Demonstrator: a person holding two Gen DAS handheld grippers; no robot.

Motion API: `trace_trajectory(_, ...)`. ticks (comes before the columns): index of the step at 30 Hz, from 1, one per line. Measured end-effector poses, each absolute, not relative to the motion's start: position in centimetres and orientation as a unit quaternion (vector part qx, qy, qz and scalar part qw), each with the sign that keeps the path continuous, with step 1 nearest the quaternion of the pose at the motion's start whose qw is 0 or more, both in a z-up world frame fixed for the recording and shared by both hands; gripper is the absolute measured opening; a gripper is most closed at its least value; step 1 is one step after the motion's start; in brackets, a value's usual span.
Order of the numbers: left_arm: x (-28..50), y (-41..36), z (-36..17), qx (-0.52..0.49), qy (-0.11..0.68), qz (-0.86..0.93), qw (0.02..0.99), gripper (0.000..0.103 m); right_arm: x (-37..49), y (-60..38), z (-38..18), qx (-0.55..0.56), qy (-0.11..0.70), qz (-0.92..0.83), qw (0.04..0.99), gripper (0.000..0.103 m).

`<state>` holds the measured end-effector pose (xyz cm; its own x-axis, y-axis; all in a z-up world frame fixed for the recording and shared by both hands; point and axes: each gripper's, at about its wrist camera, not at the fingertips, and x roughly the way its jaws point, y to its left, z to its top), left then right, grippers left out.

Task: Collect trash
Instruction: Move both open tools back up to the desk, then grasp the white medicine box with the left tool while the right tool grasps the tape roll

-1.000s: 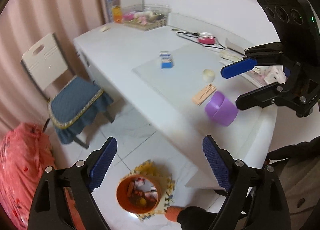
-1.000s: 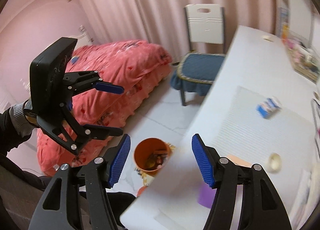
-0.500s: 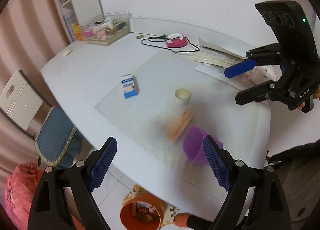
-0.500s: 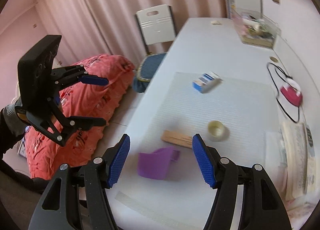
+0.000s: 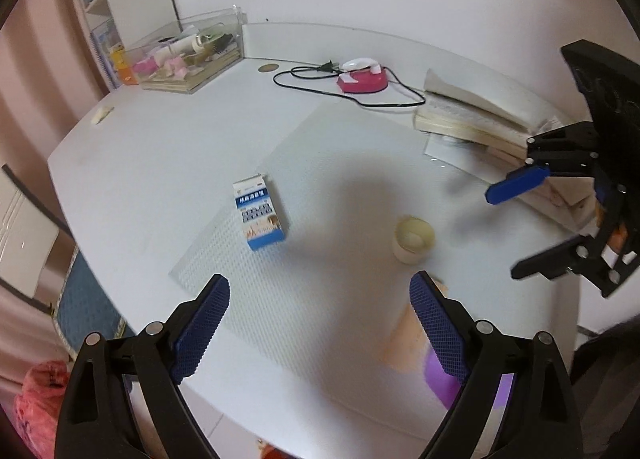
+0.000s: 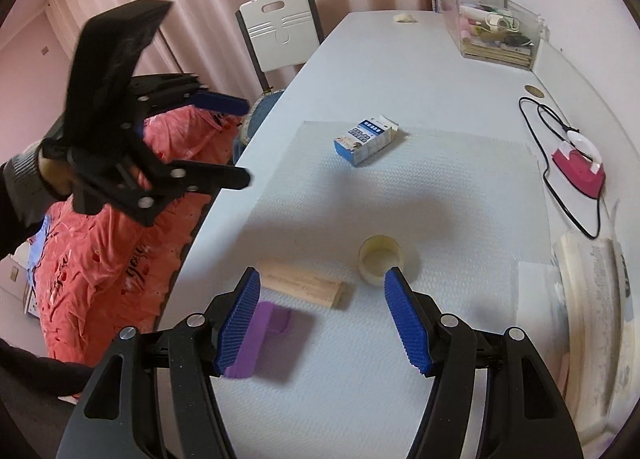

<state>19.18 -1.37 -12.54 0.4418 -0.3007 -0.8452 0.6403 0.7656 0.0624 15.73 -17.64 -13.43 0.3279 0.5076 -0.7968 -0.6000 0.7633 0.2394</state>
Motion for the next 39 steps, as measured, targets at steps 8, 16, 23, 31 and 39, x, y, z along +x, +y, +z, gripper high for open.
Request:
trace_trajectory(8,24.6,-1.8,-15.9,0.198,0.449,-0.288,0.822,0.090,18.6,-17.1,-16.8,-0.050,0.490,0.325,0.808,0.065)
trace_trajectory(16,29.1,-2.2,-19.1,0.190,0.454,-0.288,0.821,0.090,20.3,-17.1,-19.3,-0.045,0.501,0.317,0.804,0.065)
trace_trajectory(23,29.5,-2.0,-21.0,0.198,0.459,-0.296,0.814,0.051,21.2,-16.9,-20.6,-0.052,0.504,0.317,0.802,0.065)
trace_trajectory(31,26.6,-1.9,-20.4,0.200,0.462,-0.321,0.802,0.045,22.3,-16.5,-21.6,-0.073,0.507,0.320,0.797,0.064)
trace_trajectory(39,23.5,-1.7,-20.5,0.182,0.475,-0.337,0.792,0.045,22.6,-16.2,-22.2,-0.092,0.504,0.331,0.793,0.042)
